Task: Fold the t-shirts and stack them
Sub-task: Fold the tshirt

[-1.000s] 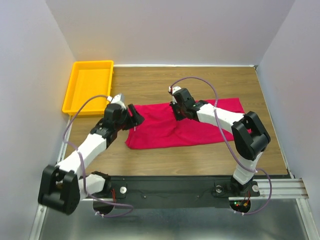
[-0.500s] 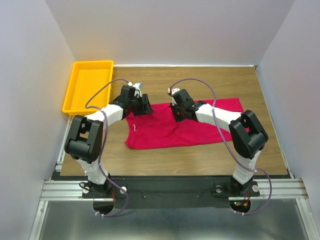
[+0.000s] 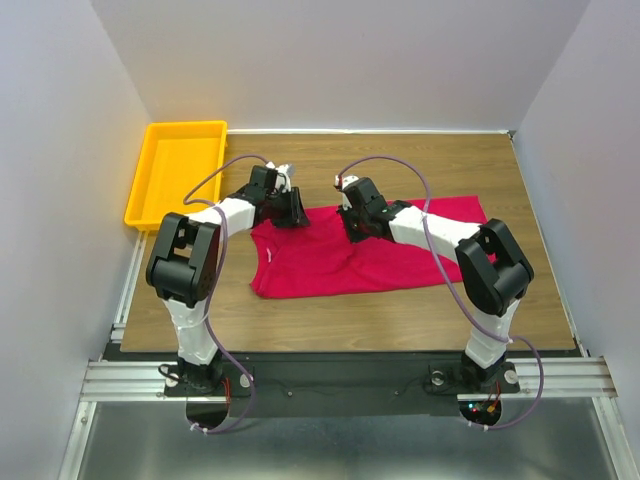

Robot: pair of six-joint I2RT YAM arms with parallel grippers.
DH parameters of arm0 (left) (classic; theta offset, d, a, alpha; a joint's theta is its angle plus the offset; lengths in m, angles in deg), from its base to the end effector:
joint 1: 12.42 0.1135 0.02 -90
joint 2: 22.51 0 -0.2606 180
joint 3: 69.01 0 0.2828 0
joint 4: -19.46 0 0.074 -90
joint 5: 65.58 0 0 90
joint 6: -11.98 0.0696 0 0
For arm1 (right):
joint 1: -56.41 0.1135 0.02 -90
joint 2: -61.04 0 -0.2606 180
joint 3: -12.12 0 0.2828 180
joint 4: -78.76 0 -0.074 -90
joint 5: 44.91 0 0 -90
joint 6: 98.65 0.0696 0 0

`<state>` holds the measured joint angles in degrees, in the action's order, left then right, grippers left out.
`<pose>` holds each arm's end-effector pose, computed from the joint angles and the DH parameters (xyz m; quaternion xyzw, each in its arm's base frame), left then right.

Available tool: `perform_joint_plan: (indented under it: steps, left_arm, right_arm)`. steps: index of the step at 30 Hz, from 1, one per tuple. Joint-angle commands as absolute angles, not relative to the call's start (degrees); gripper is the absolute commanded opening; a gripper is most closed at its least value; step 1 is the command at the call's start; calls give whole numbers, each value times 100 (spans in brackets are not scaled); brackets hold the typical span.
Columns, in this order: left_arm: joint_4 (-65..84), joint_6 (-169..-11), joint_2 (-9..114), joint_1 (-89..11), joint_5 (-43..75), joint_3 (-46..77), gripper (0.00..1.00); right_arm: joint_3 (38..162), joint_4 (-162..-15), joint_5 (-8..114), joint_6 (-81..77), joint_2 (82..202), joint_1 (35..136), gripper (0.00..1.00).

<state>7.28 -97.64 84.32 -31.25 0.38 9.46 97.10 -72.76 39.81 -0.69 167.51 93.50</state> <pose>0.4157 -0.1717 0.1392 0.0810 0.8890 -0.3133 0.3241 0.3622 0.2658 0.1501 -0.2208 0.9124 0.0910 0.3324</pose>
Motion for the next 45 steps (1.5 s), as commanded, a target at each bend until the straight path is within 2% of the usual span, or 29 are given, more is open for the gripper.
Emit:
perform_joint_plan:
  steps: [1,2,4,5,6,8,21,45]
  left_arm:
    - [729,-9569,8419,-3097,-248,1241,40]
    - [729,-9552,8411,-3097,-257,1241,34]
    - [729,-9525,8402,-3097,-274,1250,26]
    - [729,-9499,8384,-3097,-274,1250,12]
    - [729,-9490,8358,-3097,-283,1250,6]
    - [782,-9472,8279,-3097,-265,1206,0]
    - [1687,-9358,7620,-3070,-467,740,0]
    - [1924,-9191,8147,-2974,-327,635,0]
  right_arm:
    - [9935,-7457,3991,-4,16782,9315,8]
    - [9935,-7457,3982,-13,16782,9315,8]
    - [9943,-7457,3973,-4,16782,9315,8]
    - [9952,-7457,3973,-4,16791,9315,8]
    - [9961,-7457,3973,-4,16783,9315,8]
    - [9978,-7457,3982,-13,16791,9315,7]
    - [10014,-7466,3938,5,16589,9263,7]
    - [9451,-8125,3542,5,16053,9201,9]
